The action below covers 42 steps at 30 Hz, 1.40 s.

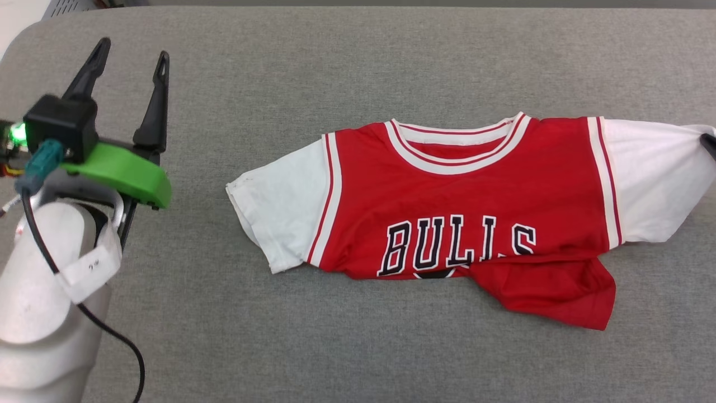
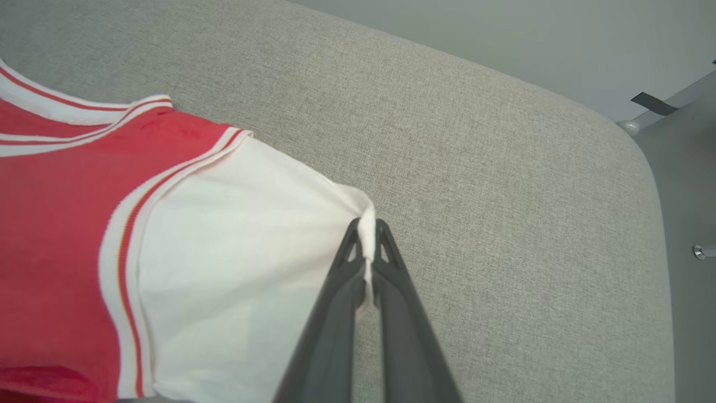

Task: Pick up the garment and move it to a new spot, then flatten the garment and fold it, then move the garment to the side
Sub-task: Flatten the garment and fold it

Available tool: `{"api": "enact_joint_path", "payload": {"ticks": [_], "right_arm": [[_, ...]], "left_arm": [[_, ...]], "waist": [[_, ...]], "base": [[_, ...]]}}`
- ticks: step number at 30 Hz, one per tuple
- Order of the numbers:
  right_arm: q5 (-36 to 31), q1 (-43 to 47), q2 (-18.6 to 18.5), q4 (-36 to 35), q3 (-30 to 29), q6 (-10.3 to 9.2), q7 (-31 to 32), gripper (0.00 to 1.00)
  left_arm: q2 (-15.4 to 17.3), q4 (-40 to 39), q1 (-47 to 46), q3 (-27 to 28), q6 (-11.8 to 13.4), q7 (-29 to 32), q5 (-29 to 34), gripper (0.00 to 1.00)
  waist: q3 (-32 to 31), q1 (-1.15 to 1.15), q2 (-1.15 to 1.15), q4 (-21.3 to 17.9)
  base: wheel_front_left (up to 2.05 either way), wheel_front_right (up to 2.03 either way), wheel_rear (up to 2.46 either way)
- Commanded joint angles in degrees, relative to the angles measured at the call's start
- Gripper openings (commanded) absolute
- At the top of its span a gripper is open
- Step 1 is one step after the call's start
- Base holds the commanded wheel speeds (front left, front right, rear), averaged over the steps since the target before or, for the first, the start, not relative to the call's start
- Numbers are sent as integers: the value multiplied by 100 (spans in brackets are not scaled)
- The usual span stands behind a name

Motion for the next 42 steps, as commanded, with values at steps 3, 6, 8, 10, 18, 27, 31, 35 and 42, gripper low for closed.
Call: {"api": "enact_joint_path", "payload": {"ticks": [3, 6, 8, 10, 18, 27, 31, 35, 42], "right_arm": [[-4, 159, 9, -129, -113, -4, -74, 0], [-53, 243, 32, -234, -199, -4, -79, 0], [-83, 281, 57, -298, -246, -4, -56, 0], [-109, 312, 86, -359, -299, -4, -25, 0], [-212, 329, 227, -604, -455, -4, 122, 0], [-307, 200, 422, -781, -458, -4, 218, 0], [-323, 166, 473, -803, -431, -4, 232, 0], [-324, 135, 494, -795, -405, -4, 229, 0], [-347, 76, 519, -783, -393, -4, 82, 0]], "left_arm": [[218, 134, -561, -294, -223, 680, -175, 100], [424, 263, -965, -723, -302, 1626, -553, 100], [559, 254, -1194, -1127, -313, 2315, -919, 100], [717, 193, -1407, -1549, -315, 3004, -1405, 100], [1155, 385, -1944, -2566, -317, 5039, -2987, 100], [1215, 1071, -2051, -3376, -318, 5468, -3528, 100], [1208, 1403, -2061, -3772, -318, 5473, -3561, 100], [1201, 1622, -2049, -4202, -318, 5608, -3765, 100], [1221, 1701, -2250, -4539, -318, 5141, -3998, 0]], "waist": [[-2, 0, 0, -124], [23, 0, 0, -177], [47, 0, 0, -202], [80, 0, 0, -217], [281, 0, 0, -297], [521, 0, 0, -495], [619, 0, 0, -550], [662, 0, 0, -576], [533, 0, 0, -515]], "base": [[0, 0, 0], [0, 0, 0], [0, 0, 0], [0, 0, 0], [0, 0, 0], [0, 0, 0], [0, 0, 0], [0, 0, 0], [0, 0, 0]]}}
